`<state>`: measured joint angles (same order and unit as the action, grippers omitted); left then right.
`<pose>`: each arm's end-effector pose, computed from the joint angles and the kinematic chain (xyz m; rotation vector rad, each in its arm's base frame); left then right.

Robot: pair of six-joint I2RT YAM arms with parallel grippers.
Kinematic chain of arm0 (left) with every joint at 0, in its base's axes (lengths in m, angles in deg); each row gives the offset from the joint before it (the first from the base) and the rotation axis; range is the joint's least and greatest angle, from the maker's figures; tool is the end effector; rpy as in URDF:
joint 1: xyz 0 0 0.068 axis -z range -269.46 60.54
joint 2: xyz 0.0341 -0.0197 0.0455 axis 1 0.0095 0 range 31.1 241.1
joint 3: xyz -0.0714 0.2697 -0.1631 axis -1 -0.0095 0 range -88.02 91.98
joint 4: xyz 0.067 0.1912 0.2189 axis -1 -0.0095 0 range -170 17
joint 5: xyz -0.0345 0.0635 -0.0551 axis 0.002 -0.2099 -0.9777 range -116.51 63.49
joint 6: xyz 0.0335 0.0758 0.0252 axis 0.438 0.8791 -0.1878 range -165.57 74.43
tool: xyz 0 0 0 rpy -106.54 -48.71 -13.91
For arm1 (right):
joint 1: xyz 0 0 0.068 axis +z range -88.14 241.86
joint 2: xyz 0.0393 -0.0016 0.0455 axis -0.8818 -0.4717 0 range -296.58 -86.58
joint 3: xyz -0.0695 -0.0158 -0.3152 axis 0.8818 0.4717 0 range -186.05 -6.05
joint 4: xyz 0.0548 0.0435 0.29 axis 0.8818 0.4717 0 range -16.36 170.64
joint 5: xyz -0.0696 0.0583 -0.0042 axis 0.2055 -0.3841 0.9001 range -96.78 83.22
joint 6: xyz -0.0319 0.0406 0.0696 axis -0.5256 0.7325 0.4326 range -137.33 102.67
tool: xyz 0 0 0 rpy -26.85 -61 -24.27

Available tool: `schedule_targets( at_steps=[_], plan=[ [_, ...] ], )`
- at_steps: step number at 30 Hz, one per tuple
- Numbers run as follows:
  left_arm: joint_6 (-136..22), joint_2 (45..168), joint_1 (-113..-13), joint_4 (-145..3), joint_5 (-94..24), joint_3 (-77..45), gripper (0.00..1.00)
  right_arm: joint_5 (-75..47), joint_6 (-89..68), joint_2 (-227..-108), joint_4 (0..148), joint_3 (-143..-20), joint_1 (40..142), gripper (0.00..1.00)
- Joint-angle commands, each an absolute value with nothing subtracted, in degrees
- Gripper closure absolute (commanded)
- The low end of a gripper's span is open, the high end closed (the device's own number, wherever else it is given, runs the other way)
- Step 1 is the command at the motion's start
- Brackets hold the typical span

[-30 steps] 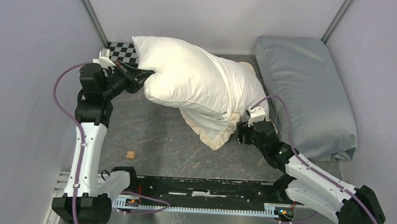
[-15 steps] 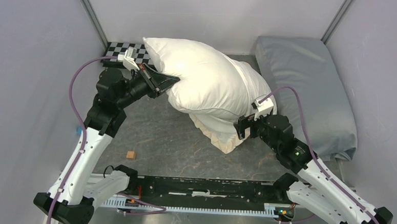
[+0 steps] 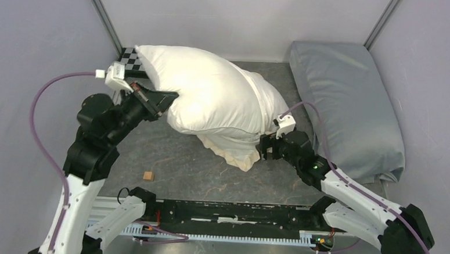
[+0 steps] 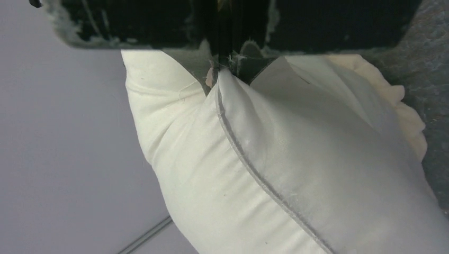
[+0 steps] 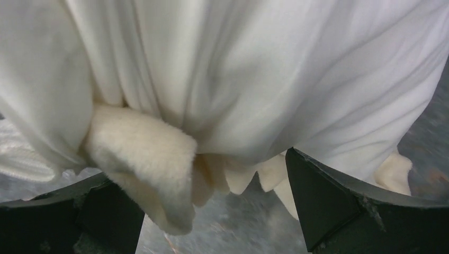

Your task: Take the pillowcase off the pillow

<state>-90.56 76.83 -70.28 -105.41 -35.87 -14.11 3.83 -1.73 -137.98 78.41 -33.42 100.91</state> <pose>0.1572 -0.0678 0.5155 -0.2589 1.7196 -0.9755 0.1933 0.1389 0.2275 -0.3117 2.0643 0.3940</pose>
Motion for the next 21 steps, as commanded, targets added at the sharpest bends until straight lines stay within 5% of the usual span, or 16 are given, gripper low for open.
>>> schedule_targets(
  at_steps=[1, 8, 12, 21],
  plan=[
    [-84.47, 71.38, -70.61, -97.12, -28.94, -7.04, 0.98, -3.65, -0.46, -146.98, 62.45, -39.01, 100.63, 0.02],
    [-90.46, 74.02, -70.56, -88.67, -47.75, -7.94, 0.98, -9.03, -1.02, -161.38, 66.37, -56.25, 100.64, 0.03],
    [-97.38, 75.16, -70.58, -76.73, -55.85, -16.25, 0.98, -4.95, -5.2, -156.78, 69.7, -54.64, 100.6, 0.02],
    [-96.12, 81.03, -63.31, -69.93, -51.78, -29.03, 0.98, 8.31, -9.62, -139.18, 85.19, -51.31, 100.55, 0.02]
  ],
)
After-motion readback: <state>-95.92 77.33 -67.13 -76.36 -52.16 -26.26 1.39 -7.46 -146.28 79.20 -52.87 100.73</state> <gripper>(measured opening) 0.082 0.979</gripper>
